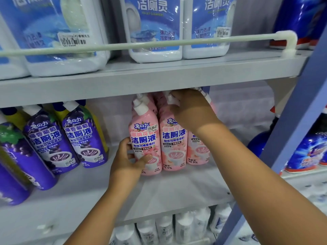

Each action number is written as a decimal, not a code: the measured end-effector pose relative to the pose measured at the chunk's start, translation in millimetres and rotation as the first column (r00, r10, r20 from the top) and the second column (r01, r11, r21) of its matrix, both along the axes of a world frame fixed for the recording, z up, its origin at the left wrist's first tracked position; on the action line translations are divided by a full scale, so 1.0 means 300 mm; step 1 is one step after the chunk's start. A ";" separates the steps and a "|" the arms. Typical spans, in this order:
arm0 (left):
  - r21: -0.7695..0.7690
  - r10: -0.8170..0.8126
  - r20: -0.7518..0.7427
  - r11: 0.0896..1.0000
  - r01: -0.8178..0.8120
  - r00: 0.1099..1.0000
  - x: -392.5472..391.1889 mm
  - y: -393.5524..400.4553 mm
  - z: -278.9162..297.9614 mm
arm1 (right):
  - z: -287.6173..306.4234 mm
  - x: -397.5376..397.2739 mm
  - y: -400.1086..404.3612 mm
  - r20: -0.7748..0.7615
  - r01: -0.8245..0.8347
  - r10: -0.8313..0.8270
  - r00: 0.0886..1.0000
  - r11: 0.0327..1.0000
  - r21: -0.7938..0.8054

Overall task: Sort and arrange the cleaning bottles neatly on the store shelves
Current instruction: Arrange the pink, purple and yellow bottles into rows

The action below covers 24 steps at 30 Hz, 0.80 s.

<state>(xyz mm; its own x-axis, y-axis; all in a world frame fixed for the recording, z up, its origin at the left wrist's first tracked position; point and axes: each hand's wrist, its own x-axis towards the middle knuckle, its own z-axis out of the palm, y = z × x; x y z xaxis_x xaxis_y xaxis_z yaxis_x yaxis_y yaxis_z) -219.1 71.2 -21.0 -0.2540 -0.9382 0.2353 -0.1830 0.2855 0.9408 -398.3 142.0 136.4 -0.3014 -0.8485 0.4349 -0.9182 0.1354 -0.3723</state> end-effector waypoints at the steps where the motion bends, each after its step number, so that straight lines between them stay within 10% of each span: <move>1: -0.004 -0.003 0.002 1.000 0.003 1.000 -0.004 0.001 0.002 | -0.005 -0.007 -0.003 0.011 -0.005 0.005 1.000 1.000 -0.010; 4: -0.012 -0.017 -0.013 1.000 0.017 1.000 -0.007 0.001 -0.003 | -0.053 -0.019 0.029 0.057 -0.042 0.056 0.997 0.975 -0.218; 7: -0.015 -0.016 -0.026 1.000 0.016 1.000 -0.002 0.011 -0.037 | -0.204 -0.019 0.136 0.239 0.173 -0.006 0.971 0.703 -0.689; 9: -0.011 -0.015 -0.020 1.000 0.015 1.000 -0.003 0.026 -0.060 | -0.336 -0.042 0.188 0.514 0.414 -0.040 0.857 0.647 -0.640; 12: -0.005 0.006 -0.034 1.000 -0.006 0.999 -0.013 0.035 -0.079 | -0.478 -0.104 0.172 0.765 0.456 -0.034 0.643 0.820 -0.347; 24: 0.006 0.030 -0.017 1.000 -0.030 0.999 -0.021 0.041 -0.081 | -0.571 -0.185 0.140 0.801 0.255 0.139 0.583 0.904 -0.343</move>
<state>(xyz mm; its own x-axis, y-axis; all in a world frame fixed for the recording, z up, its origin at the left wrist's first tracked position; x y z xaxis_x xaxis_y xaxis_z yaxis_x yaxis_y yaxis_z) -225.5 83.6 -45.2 -0.2220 -0.9465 0.2340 -0.1754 0.2749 0.9453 -453.9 184.0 -34.8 -0.7273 -0.6339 0.2632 -0.2134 -0.1556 -0.9645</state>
